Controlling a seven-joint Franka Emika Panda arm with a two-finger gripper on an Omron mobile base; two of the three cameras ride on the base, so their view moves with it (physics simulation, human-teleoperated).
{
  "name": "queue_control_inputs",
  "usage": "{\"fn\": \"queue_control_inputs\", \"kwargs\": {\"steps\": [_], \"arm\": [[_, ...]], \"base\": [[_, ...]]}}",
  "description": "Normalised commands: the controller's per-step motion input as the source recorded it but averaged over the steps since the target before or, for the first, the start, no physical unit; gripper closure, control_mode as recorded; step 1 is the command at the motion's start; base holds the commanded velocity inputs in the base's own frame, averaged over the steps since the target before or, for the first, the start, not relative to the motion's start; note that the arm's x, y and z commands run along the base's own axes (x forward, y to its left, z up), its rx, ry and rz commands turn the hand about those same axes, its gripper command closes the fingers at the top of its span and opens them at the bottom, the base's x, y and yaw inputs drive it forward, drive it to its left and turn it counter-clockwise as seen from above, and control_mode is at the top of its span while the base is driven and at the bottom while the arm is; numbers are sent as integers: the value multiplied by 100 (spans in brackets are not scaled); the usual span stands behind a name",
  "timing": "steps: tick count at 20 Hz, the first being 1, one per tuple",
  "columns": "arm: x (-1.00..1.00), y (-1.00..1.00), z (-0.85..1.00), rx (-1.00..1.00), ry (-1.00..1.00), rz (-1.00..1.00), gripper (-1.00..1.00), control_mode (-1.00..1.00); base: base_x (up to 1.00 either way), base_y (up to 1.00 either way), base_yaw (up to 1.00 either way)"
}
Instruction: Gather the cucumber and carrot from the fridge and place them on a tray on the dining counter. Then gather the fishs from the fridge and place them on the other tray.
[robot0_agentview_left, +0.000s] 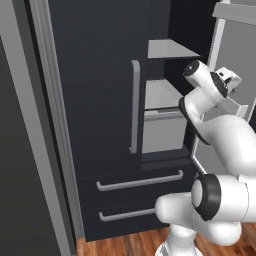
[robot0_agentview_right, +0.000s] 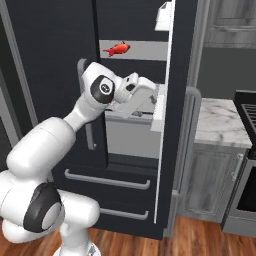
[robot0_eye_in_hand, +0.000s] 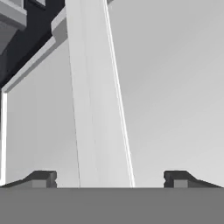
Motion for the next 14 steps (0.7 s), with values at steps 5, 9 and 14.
{"fn": "queue_control_inputs", "kwargs": {"steps": [5,9,14], "arm": [[2,100,-13,0,-12,4,-100,-100],[13,100,-10,0,-16,8,-100,-100],[1,100,-1,2,-24,14,-100,-100]], "base": [[0,0,0],[0,0,0],[0,0,0]]}}
